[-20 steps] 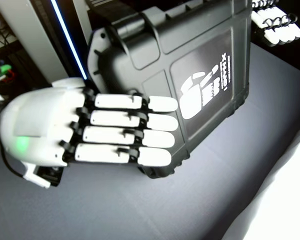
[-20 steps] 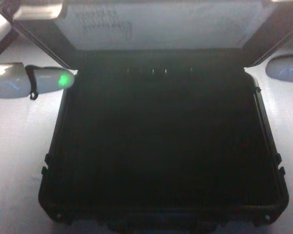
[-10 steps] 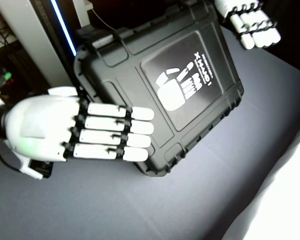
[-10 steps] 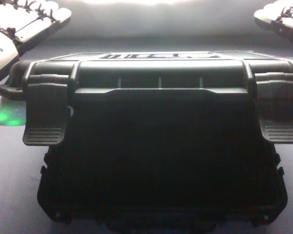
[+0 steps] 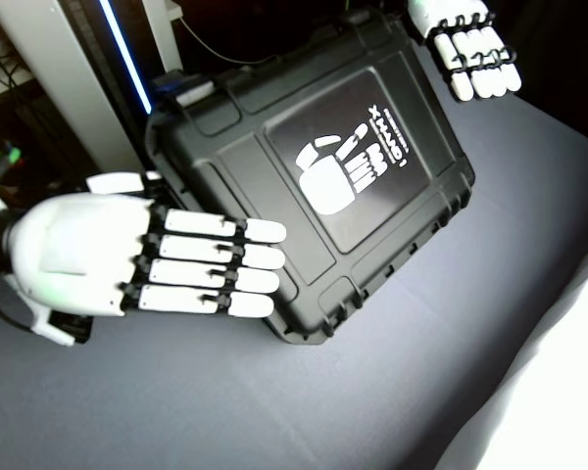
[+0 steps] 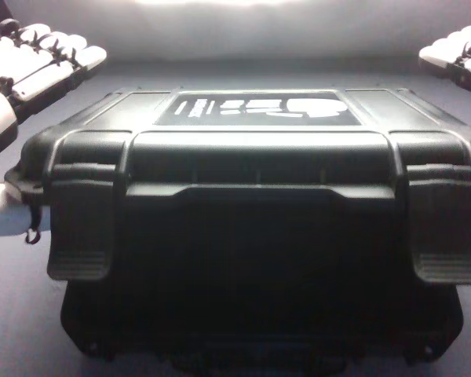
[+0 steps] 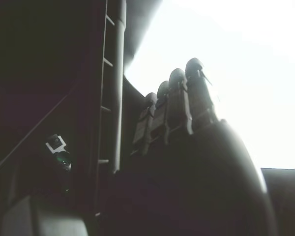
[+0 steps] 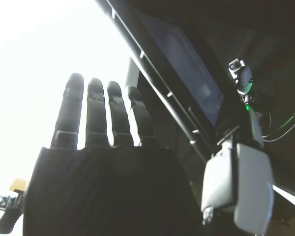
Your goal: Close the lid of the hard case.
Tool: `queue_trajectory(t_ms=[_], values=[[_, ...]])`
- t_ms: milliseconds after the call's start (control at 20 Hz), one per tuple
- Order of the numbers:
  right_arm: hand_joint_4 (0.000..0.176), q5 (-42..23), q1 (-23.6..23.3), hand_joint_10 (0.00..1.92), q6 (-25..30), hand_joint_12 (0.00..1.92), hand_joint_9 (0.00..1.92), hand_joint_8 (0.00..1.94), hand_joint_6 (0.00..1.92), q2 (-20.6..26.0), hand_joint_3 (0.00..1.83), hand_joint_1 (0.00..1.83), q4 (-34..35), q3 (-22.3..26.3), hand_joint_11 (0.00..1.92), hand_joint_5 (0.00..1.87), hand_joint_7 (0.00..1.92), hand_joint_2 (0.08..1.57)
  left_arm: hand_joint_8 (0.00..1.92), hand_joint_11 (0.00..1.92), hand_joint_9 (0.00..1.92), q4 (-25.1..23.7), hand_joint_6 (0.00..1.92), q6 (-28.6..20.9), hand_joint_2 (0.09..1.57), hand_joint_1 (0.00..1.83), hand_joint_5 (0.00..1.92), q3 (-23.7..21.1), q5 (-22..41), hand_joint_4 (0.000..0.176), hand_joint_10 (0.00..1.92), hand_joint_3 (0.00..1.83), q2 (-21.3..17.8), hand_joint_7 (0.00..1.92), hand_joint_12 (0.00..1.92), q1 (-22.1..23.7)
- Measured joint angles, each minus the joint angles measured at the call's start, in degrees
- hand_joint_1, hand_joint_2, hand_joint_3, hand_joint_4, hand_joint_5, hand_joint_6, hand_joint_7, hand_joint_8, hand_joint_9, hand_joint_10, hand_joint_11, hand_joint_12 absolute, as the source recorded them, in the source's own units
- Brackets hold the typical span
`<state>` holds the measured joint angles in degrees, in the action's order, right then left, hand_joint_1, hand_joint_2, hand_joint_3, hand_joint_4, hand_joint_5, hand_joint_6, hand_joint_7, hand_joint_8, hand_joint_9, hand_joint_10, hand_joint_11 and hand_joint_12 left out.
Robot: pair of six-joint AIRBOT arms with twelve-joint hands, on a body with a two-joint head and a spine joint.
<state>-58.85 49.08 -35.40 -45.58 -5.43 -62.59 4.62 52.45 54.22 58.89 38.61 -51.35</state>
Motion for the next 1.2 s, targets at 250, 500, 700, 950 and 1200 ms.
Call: queue_trajectory(t_ms=[250,500,700,950,1200], values=[[0.000,-0.07,2.93,0.00,-0.02,0.00,0.00,0.00,0.00,2.05,0.00,0.17,-0.20,1.25,0.00,0.00,0.00,1.04,0.00,0.00,0.00,0.98,0.00,-0.02,1.02,0.25,0.00,-2.03,2.45,0.000,0.00,0.02,-2.38,0.00,0.00,-4.72],[0.000,-0.46,6.54,0.00,-0.02,0.03,0.00,0.00,0.00,3.26,0.00,0.15,1.20,2.01,0.07,0.00,0.00,1.03,0.00,0.00,0.00,3.37,0.00,-0.59,0.98,0.23,0.00,-3.30,3.80,0.000,0.00,0.00,-3.17,0.00,0.00,-10.75],[0.014,-0.59,8.66,0.00,0.02,0.01,0.00,0.00,0.00,4.44,0.00,0.23,3.32,2.27,0.03,0.00,0.00,1.02,0.00,0.00,0.00,7.21,0.00,-0.83,1.01,0.27,0.00,-4.87,6.99,0.000,0.00,0.01,-4.87,0.00,0.00,-17.16],[0.102,-2.36,9.44,0.00,0.04,0.00,0.00,0.00,0.00,5.18,0.00,0.15,4.42,2.91,0.01,0.00,0.00,0.97,0.00,0.00,0.00,12.35,0.00,-3.04,1.03,0.23,0.00,-6.38,18.45,0.000,0.00,0.01,-6.71,0.00,0.00,-24.20],[0.038,-13.94,9.42,0.00,-0.42,0.00,0.00,0.00,0.00,2.49,0.00,0.34,7.23,2.91,0.00,0.00,0.00,1.05,0.00,0.00,0.00,15.93,0.00,-4.76,1.01,0.26,0.00,-4.92,31.06,0.020,0.00,0.00,-1.01,0.00,0.00,-22.73]])
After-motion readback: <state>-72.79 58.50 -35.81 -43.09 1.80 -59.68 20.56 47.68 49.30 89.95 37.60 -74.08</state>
